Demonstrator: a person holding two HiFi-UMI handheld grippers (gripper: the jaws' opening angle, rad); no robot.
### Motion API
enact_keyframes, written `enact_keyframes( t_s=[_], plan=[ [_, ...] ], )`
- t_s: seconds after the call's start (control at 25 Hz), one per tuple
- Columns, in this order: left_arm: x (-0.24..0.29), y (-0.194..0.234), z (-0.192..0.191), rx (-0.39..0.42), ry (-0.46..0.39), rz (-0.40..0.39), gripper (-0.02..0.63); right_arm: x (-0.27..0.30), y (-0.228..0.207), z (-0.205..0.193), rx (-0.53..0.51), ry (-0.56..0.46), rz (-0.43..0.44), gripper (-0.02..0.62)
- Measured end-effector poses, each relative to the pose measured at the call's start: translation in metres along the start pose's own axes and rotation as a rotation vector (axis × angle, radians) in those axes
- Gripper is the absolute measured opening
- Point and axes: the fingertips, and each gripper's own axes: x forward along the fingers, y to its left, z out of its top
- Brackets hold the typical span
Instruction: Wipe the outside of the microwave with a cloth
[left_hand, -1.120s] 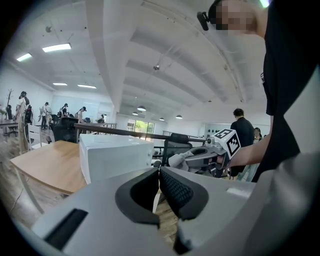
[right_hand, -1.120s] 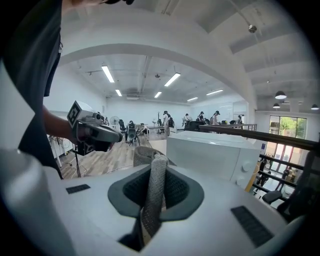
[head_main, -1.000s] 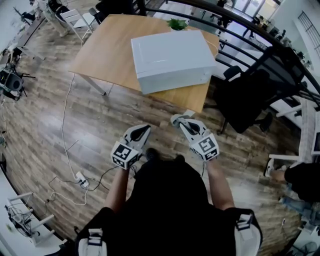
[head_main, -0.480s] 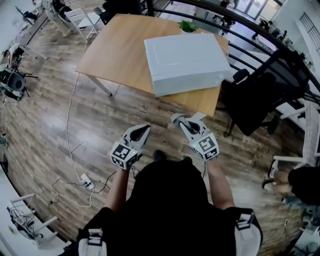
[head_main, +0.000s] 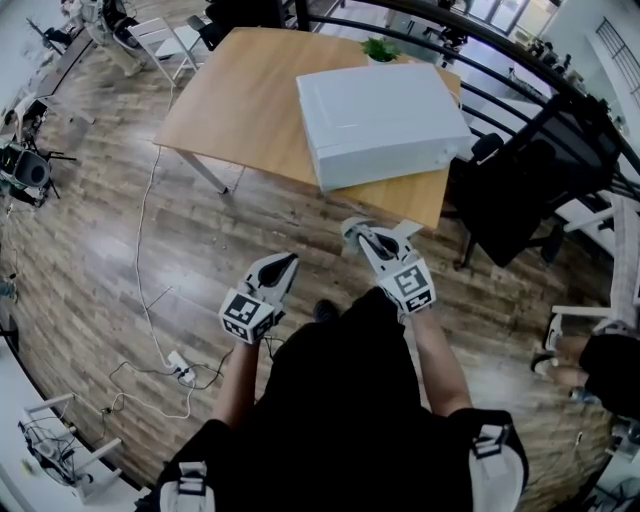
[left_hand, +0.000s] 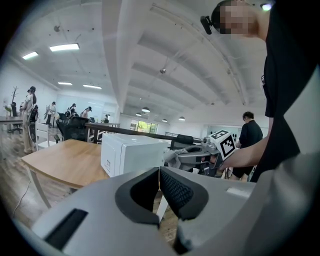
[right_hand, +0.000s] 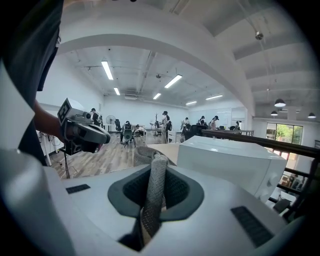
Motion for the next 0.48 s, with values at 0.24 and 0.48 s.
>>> enact_keyframes(
  t_s=[0.24, 0.48],
  plan=[
    [-0.002, 0.008, -0.002, 0.006, -0.012, 0.034, 0.006, 0.022, -0.023, 0.011, -0.032, -0.020, -0.003, 0.032],
    [0.002, 0.017, 0.004, -0.012, -0.020, 0.095, 0.006, 0.047, -0.041, 0.024, -0.073, -0.035, 0.036, 0.032]
  ],
)
